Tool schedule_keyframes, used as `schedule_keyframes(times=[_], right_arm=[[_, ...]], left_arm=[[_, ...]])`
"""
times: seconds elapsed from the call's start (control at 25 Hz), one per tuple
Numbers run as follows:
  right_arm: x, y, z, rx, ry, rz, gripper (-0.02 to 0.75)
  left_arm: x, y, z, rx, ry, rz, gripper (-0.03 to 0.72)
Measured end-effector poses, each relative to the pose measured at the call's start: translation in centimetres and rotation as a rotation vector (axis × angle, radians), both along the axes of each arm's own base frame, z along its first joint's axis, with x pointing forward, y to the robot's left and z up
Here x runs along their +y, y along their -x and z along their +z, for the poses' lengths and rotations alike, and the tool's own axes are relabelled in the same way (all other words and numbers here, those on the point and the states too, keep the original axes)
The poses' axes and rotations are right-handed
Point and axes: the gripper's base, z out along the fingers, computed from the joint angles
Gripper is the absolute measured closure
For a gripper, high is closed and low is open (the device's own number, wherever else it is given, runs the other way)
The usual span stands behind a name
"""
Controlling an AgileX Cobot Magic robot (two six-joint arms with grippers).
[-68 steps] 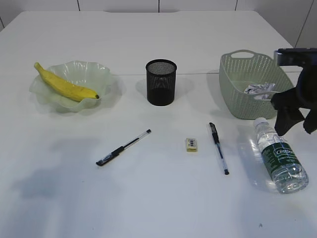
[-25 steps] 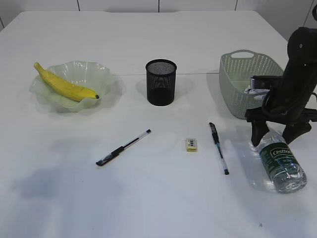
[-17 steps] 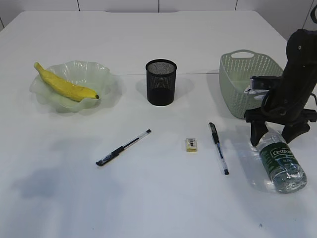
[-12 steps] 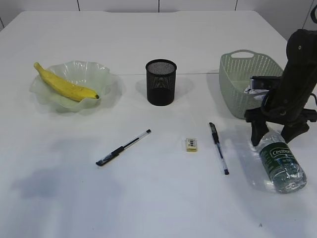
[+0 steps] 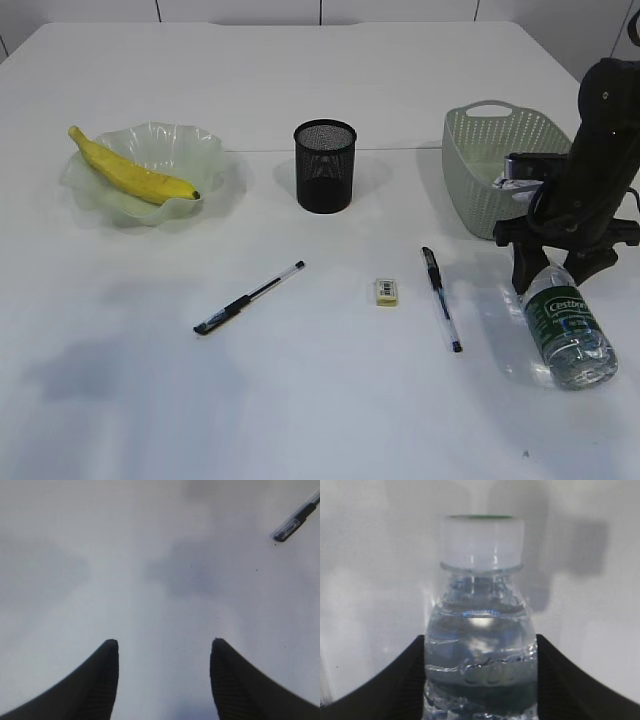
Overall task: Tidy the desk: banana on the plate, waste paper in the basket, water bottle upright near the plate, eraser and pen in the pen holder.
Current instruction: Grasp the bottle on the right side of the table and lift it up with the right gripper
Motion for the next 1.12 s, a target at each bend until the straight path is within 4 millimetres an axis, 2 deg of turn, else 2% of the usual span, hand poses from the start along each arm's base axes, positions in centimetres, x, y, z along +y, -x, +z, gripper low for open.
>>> schedule_keyframes(times=[0.2, 0.64, 0.84, 0.96, 1.12], right_arm=[[0.0, 0.2, 0.7, -0.002, 0.0, 0.01, 0.305], [0.0, 1.8, 5.9, -0.05, -0.002, 0.039, 0.306], [0.0, 3.5, 8.7, -0.107, -0.012, 0.06, 0.306], [0.2, 5.2, 10.7, -0.16, -0.035, 0.07, 0.306], [0.7, 7.5, 12.4, -0.218, -0.055, 0.099, 0.307]], left_arm=[[0.0, 0.0, 0.0, 0.0, 0.0, 0.0, 0.286], [0.0, 0.0, 0.0, 0.0, 0.0, 0.0, 0.286], [0.0, -0.1, 0.0, -0.006, 0.0, 0.001, 0.286], [0.0, -0.2, 0.1, -0.02, -0.001, 0.003, 0.288], [0.0, -0.2, 0.1, -0.022, -0.001, 0.004, 0.293]])
